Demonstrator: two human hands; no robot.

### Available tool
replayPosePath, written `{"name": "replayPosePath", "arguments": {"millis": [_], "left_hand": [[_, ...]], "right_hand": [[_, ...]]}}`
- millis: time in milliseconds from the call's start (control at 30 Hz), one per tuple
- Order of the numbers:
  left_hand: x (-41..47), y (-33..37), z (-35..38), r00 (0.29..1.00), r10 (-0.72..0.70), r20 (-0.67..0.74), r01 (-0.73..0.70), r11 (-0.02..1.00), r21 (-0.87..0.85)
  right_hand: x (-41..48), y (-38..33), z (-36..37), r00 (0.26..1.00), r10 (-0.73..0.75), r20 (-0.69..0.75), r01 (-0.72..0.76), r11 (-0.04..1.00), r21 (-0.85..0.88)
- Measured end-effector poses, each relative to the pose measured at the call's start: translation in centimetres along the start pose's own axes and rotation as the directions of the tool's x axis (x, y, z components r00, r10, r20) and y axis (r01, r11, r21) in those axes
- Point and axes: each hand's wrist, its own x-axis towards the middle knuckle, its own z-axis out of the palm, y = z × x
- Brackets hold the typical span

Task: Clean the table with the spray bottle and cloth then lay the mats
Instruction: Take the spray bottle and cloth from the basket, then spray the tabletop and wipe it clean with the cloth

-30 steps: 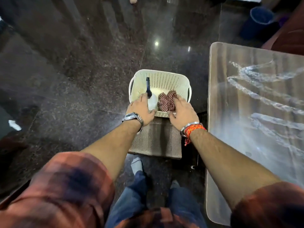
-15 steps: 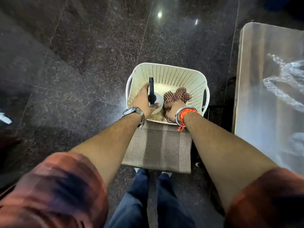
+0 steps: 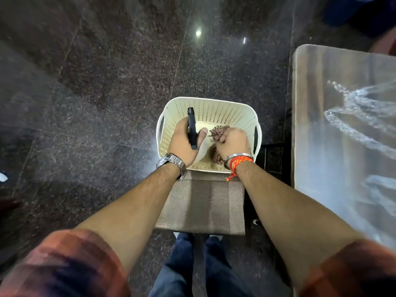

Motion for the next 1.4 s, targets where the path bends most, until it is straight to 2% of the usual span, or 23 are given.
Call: {"name": "replayPosePath", "arguments": {"millis": [100,233,433,533,600,767,900,1000,1233,1400], "left_hand": [[-1.1,3.0,0.0,0.998,0.024,-0.054,-0.028,0.997,-0.078],[-2.9,9.0,1.1,0.998,0.048,-0.029,-0.051,0.993,-0.109],[-7.8,17.5,4.8,0.991,-0.006,0.132,0.017,0.997,-0.081],[-10.7,19.9,7.1,0.982,-0.016,0.191,0.031,0.996,-0.078],[-12.7,21.3,8.9,0.974,-0.028,0.225,0.039,0.998,-0.044],[-16.5,24.3,13.9,0.975,-0.069,0.210,0.056,0.996,0.064],[-19.4,26.4,17.3,0.986,-0.096,0.137,0.077,0.988,0.135],[-20.8,27.0,19.3,0.989,-0.118,0.086,0.108,0.987,0.115],[-23.9,28.2,21.8,0.992,-0.120,0.040,0.112,0.979,0.168],[-23.5,28.4,21.0,0.987,-0.156,0.034,0.149,0.976,0.157]], "right_hand": [[-1.4,-0.5,-3.3,0.954,-0.047,-0.297,0.083,0.990,0.111],[-3.8,0.4,-9.2,0.799,0.073,-0.597,0.134,0.946,0.295],[-10.0,6.1,-17.3,0.626,0.159,-0.763,0.173,0.926,0.334],[-13.1,9.4,-20.7,0.526,0.287,-0.800,0.136,0.901,0.413],[-15.1,12.1,-22.7,0.495,0.333,-0.802,0.093,0.898,0.430],[-18.4,20.2,-26.0,0.545,0.347,-0.763,0.018,0.905,0.425],[-20.7,26.1,-27.7,0.640,0.302,-0.707,0.013,0.915,0.403],[-21.7,29.3,-28.6,0.707,0.218,-0.673,0.049,0.934,0.354],[-21.8,30.4,-29.6,0.773,0.152,-0.615,0.106,0.926,0.361],[-21.4,29.3,-30.3,0.782,0.126,-0.610,0.134,0.922,0.363]]}}
